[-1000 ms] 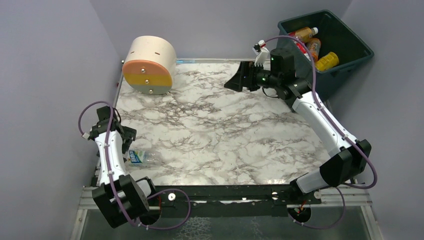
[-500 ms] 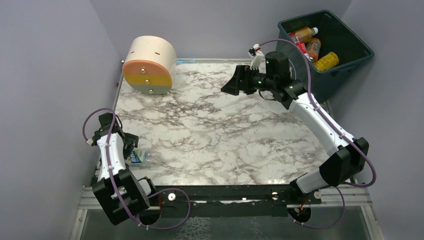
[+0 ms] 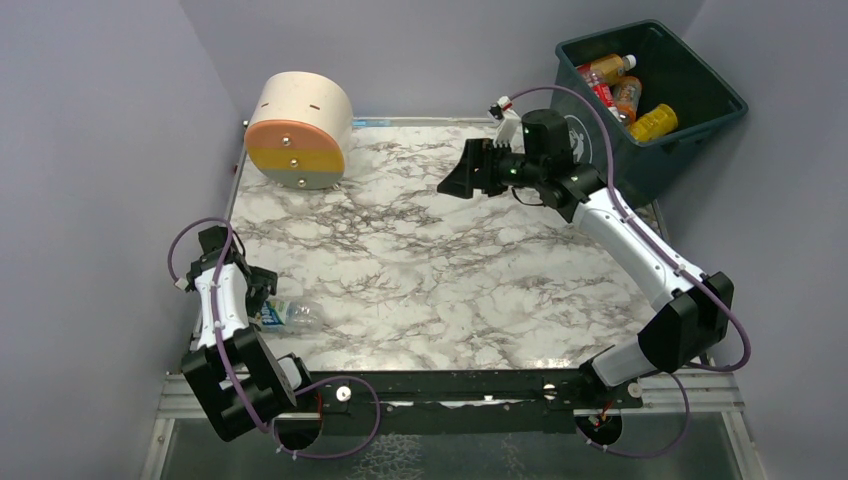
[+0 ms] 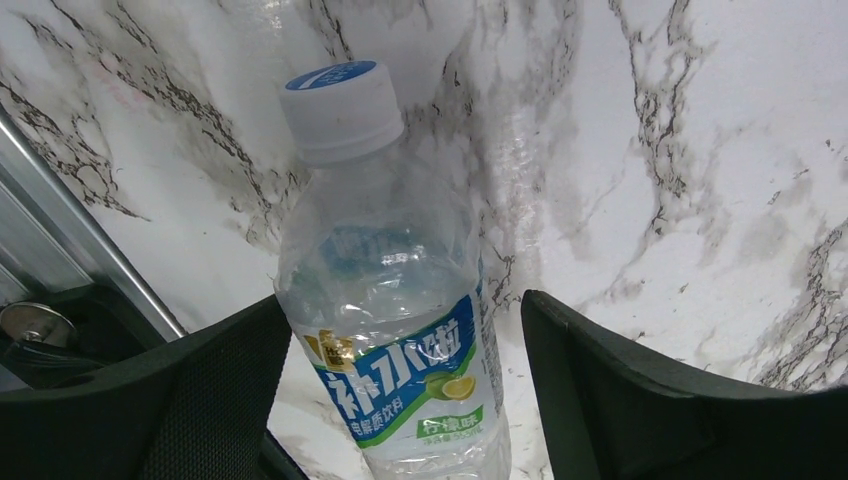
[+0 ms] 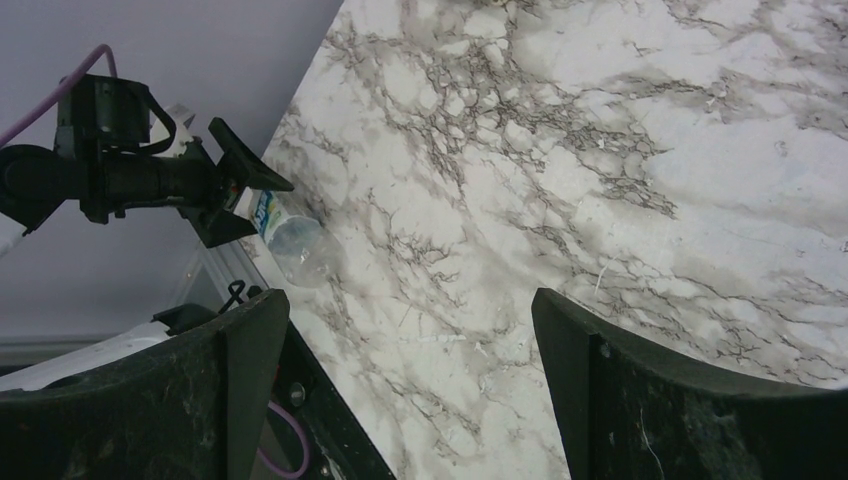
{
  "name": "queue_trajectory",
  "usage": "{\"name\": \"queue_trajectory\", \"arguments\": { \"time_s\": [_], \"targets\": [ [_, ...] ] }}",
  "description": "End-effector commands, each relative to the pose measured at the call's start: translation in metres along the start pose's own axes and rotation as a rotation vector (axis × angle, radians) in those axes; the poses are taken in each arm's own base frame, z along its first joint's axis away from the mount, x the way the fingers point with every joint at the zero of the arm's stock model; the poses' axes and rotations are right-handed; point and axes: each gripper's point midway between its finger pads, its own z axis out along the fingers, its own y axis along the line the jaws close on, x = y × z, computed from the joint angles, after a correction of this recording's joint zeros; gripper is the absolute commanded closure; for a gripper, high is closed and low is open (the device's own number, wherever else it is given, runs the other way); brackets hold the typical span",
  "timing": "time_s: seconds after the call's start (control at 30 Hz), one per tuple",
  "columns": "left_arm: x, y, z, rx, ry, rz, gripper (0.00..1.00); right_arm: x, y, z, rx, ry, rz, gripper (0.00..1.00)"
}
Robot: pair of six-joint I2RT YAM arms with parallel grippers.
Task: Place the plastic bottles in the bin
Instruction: Pick up the plastic bottle at the center of the board.
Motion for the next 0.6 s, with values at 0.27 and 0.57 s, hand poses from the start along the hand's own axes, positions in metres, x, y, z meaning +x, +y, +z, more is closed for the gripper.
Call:
{"name": "queue_trajectory", "arguments": {
  "time_s": [0.27, 0.57],
  "targets": [
    [0.005, -0.01, 0.007, 0.053, 0.026, -0.025, 0.24, 0.006, 0.0, 0.012, -0.013, 0.009, -0.019, 0.05],
    [0.012, -0.025, 0.007, 0.145, 0.063, -0.003, 0.39, 0.01, 0.001, 0.017, -0.018, 0.023, -0.017, 0.05]
  ]
}}
